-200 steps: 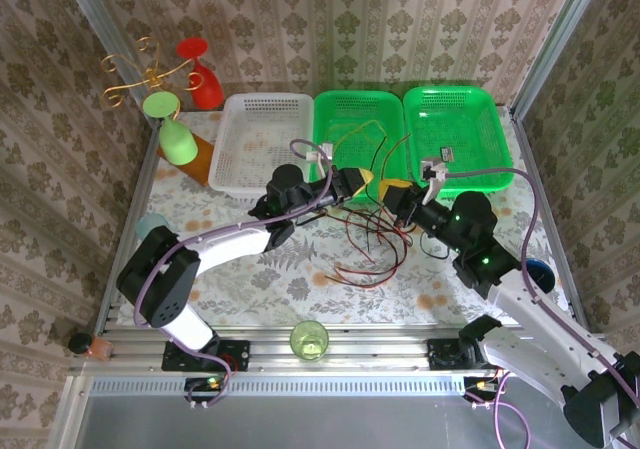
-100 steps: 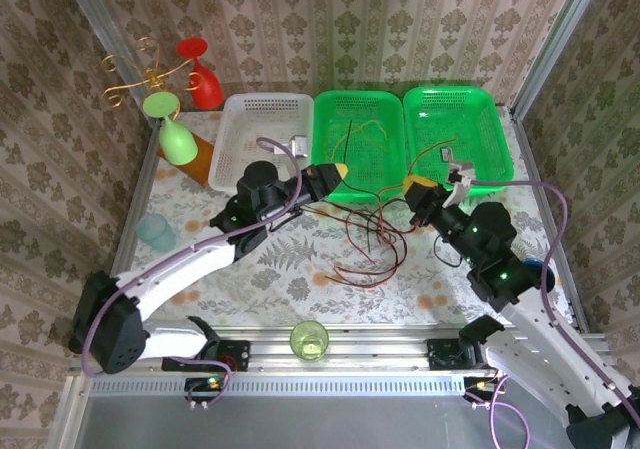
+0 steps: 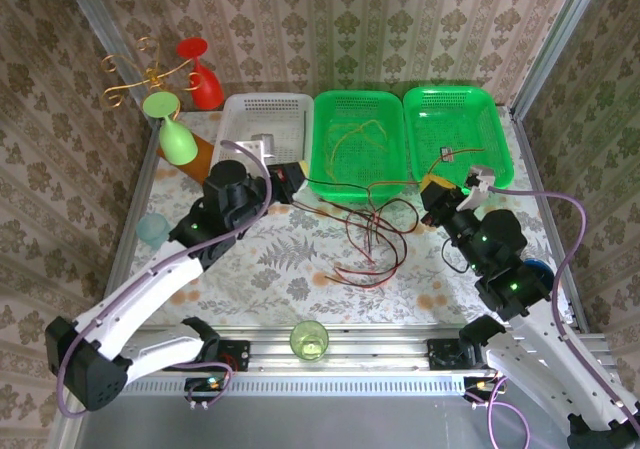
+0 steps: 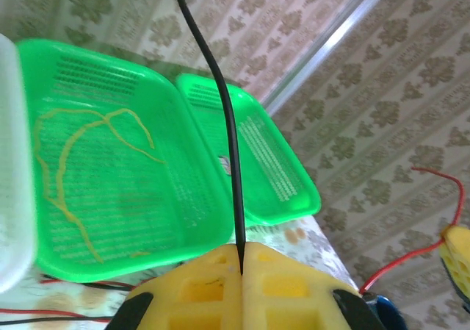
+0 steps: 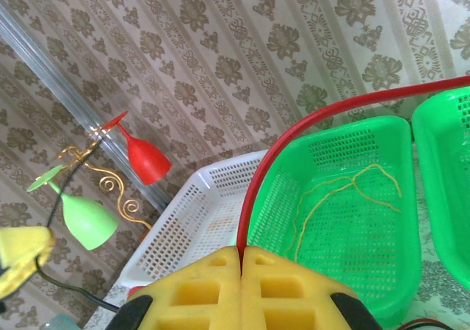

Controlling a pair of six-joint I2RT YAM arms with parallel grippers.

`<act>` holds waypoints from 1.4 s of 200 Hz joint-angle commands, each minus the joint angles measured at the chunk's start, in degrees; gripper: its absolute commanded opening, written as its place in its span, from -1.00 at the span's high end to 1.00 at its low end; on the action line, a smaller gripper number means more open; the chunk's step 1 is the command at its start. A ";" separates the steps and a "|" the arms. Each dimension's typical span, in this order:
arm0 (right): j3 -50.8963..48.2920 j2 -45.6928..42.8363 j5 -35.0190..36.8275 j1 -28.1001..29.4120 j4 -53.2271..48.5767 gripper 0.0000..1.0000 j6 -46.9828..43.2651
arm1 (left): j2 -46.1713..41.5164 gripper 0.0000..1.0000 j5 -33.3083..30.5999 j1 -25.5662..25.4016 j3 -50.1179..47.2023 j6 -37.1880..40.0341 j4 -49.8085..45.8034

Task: Untangle the cables

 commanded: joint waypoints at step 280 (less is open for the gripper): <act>8.61 -8.14 20.83 -2.30 -9.90 1.00 -12.94 | -12.39 1.00 -7.39 14.62 13.40 16.99 -23.10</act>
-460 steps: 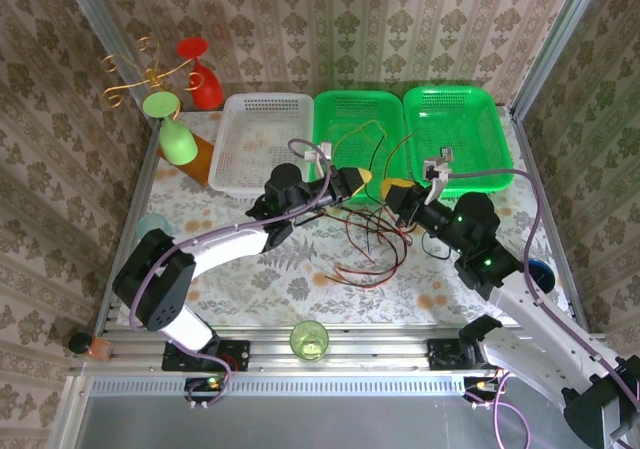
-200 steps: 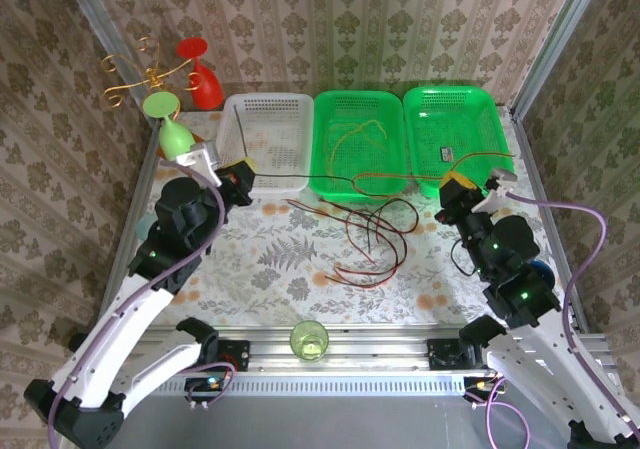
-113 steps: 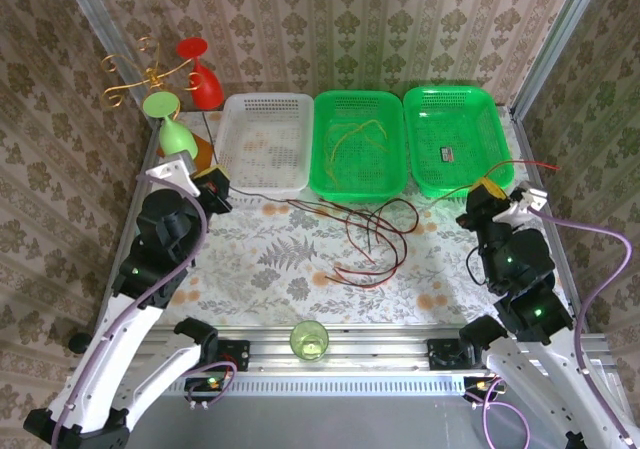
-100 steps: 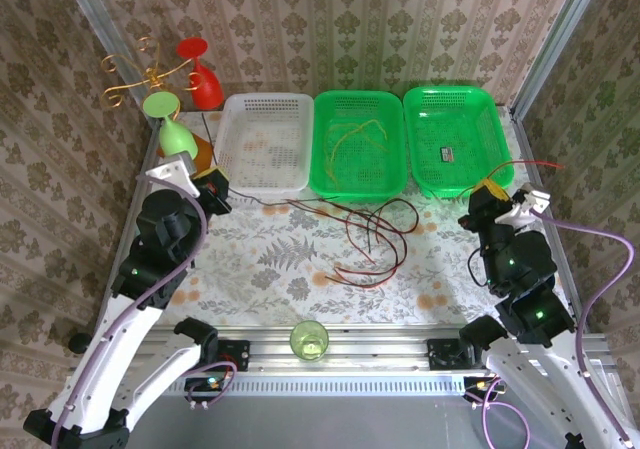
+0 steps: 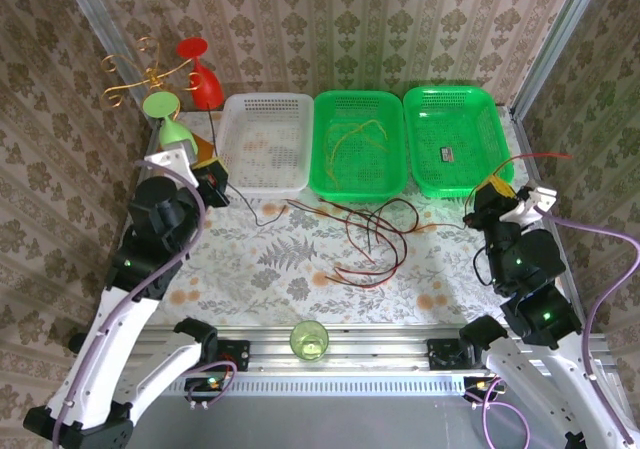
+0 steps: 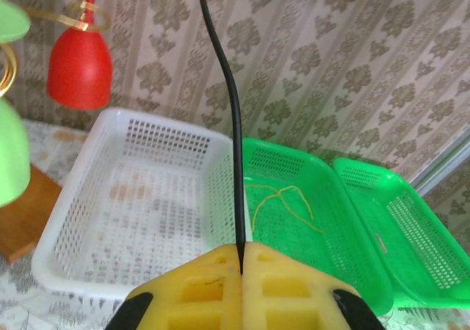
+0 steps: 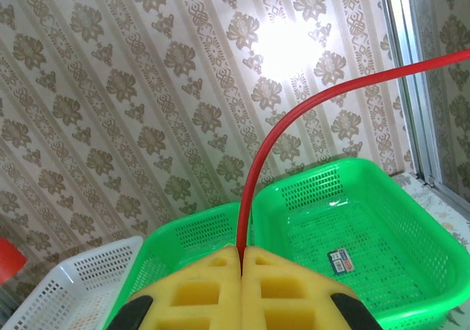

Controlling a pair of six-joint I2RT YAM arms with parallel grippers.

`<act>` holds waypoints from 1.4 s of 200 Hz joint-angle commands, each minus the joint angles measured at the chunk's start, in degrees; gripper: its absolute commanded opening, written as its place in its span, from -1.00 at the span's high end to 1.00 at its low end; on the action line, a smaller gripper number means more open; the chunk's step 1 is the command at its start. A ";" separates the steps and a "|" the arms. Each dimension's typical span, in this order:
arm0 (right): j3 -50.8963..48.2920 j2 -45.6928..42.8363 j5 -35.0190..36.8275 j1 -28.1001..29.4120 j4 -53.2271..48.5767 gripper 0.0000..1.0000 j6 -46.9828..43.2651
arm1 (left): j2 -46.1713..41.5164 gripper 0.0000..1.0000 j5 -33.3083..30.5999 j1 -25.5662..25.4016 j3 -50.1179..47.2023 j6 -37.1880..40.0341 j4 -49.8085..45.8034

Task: Untangle the cables

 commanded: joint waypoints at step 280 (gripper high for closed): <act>26.11 22.26 -15.31 -3.53 5.78 1.00 -8.23 | 49.85 1.00 3.56 7.56 42.01 29.33 -4.43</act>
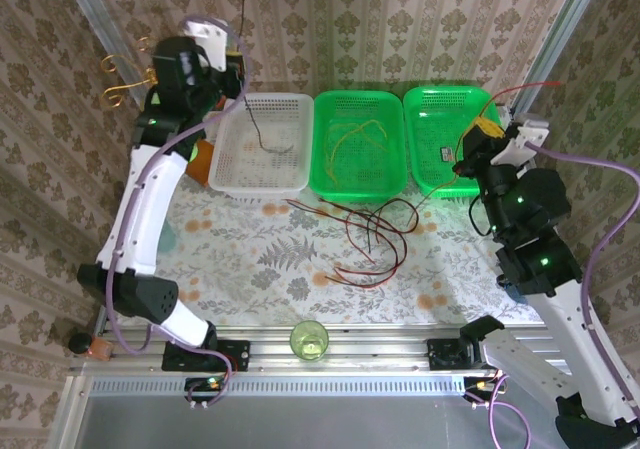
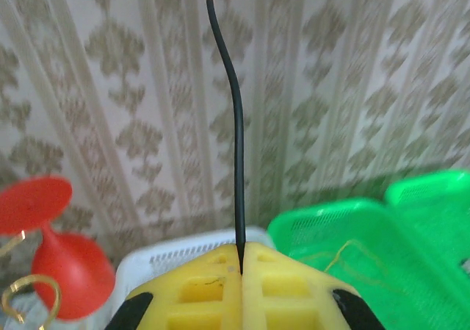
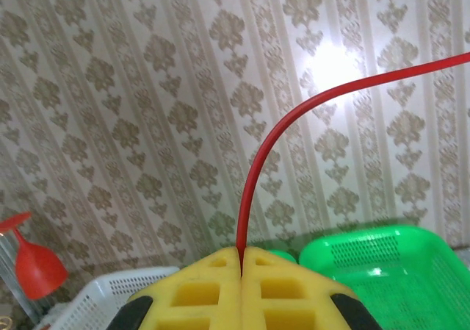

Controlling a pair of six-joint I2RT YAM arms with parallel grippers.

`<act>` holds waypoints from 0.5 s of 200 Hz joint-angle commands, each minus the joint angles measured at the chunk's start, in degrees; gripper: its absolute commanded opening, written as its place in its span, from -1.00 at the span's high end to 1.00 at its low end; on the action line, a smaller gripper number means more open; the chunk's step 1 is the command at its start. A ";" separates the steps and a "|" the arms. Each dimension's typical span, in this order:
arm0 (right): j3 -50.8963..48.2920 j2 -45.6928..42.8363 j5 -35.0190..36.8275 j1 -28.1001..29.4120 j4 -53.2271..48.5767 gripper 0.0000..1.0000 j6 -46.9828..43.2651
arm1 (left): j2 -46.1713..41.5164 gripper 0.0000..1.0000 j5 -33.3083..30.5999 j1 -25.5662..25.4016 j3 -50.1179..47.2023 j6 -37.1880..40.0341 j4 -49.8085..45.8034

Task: Untangle the cables

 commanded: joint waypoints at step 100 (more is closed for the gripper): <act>13.09 4.71 -7.54 -0.41 0.89 1.00 -5.41 | 29.61 1.00 3.64 2.19 -0.12 3.60 -11.74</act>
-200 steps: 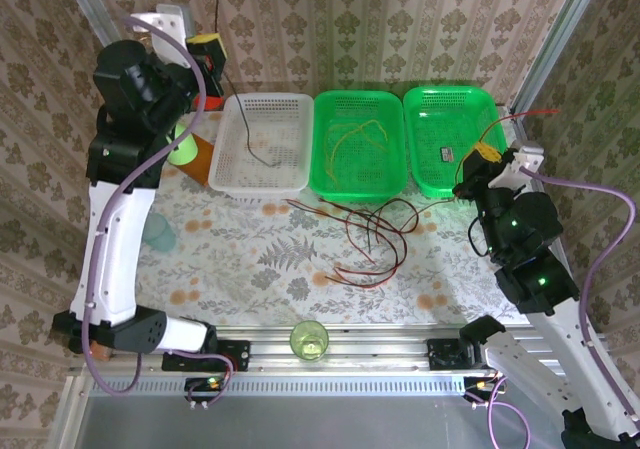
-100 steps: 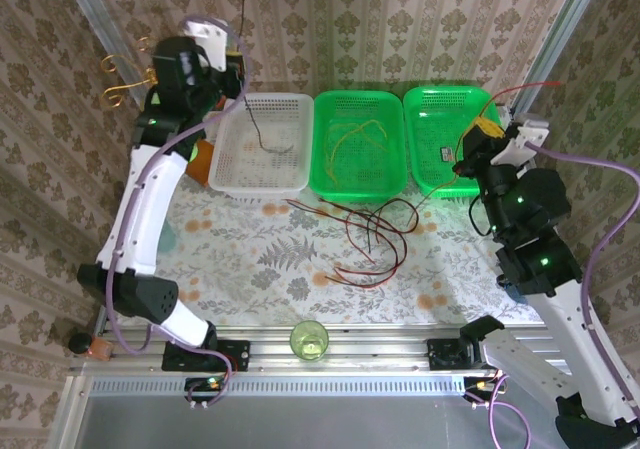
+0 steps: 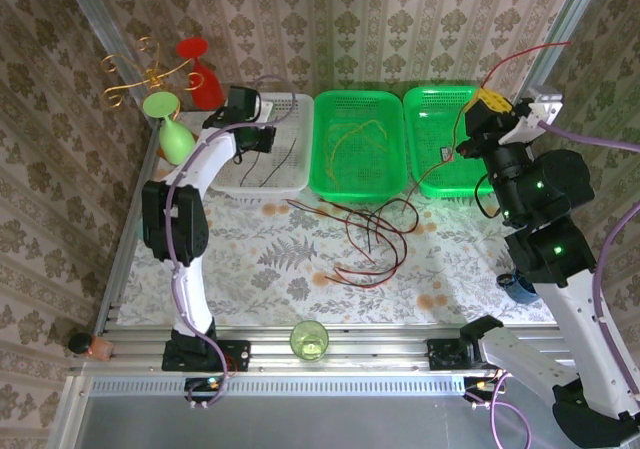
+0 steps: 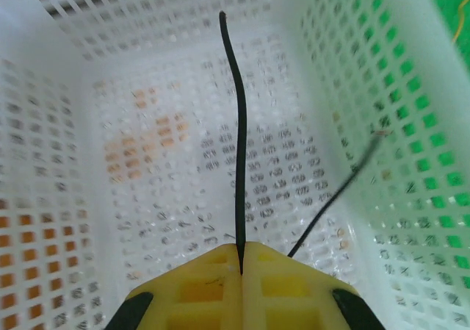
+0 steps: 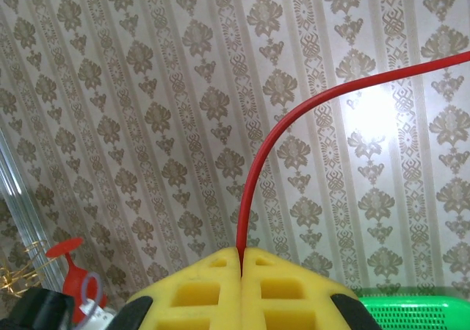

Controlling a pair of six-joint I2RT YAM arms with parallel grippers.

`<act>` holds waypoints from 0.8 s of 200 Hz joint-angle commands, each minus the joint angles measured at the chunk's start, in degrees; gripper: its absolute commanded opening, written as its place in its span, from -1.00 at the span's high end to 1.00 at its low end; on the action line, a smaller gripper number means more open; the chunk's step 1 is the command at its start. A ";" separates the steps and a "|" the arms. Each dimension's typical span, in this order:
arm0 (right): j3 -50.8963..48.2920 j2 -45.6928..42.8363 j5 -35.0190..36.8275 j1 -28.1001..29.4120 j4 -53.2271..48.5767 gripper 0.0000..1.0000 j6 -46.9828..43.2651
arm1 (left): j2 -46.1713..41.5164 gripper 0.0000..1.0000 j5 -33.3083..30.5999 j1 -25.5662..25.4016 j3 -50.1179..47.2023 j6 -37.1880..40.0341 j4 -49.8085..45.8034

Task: Untangle the cables

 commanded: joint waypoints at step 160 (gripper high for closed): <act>14.45 12.82 -5.09 -3.88 -1.97 1.00 -8.96 | 4.75 -0.18 7.24 0.57 14.68 -3.82 -10.19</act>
